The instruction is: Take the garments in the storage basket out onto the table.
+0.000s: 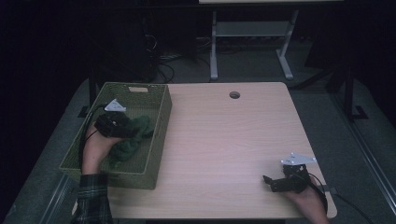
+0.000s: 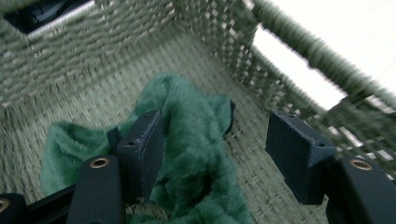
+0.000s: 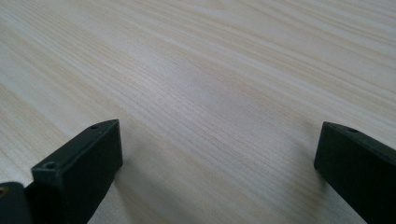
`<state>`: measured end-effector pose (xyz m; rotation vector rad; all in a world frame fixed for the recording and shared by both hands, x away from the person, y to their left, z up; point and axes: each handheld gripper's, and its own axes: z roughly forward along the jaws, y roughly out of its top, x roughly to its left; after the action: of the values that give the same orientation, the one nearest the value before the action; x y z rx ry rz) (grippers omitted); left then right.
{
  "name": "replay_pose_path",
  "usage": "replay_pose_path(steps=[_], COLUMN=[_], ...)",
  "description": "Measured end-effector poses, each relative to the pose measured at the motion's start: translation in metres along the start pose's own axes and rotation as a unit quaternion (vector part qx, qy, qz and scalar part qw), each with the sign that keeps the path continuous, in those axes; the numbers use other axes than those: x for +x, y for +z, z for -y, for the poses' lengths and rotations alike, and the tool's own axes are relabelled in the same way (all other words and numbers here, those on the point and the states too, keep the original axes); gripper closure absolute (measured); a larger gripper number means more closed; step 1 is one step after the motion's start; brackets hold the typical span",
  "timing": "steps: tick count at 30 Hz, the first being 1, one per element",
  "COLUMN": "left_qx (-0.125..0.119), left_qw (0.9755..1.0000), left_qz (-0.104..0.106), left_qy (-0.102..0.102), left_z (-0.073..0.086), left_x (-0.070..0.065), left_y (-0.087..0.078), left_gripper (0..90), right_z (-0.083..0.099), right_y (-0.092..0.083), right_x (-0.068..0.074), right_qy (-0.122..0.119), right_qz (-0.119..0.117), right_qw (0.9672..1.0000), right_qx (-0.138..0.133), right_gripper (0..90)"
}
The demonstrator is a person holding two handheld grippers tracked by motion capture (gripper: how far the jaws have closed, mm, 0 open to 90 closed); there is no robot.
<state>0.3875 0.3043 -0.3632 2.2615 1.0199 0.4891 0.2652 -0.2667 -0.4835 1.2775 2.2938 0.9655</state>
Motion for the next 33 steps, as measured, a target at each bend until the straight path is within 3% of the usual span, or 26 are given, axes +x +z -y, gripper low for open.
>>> replay_pose_path(steps=[11, 20, 28, 33], left_qx=[0.056, 0.086, 0.109, 0.106], left_qw=[0.9982, 0.9958, 0.9930, 0.9929], left_qz=[0.003, 0.007, 0.026, 0.029], left_qy=[-0.022, -0.029, -0.038, -0.045], left_z=[0.014, 0.018, 0.019, 0.018], left_x=[0.009, 0.010, 0.008, 0.008], left_y=[0.029, 0.038, 0.039, 0.036], left_gripper=[35.8, 37.4, 68.8, 74.9], right_z=[0.000, 0.000, 0.000, 0.000], right_y=[0.000, 0.000, 0.000, 0.000], right_x=[0.000, 0.000, 0.000, 0.000], right_qy=[0.000, 0.000, 0.000, 0.000], right_qz=[0.000, 0.000, 0.000, 0.000], right_qw=[1.0000, 1.0000, 1.0000, 1.0000], right_qx=[0.000, 0.000, 0.000, 0.000], right_gripper=[0.6, 0.6, 0.7, 0.7])
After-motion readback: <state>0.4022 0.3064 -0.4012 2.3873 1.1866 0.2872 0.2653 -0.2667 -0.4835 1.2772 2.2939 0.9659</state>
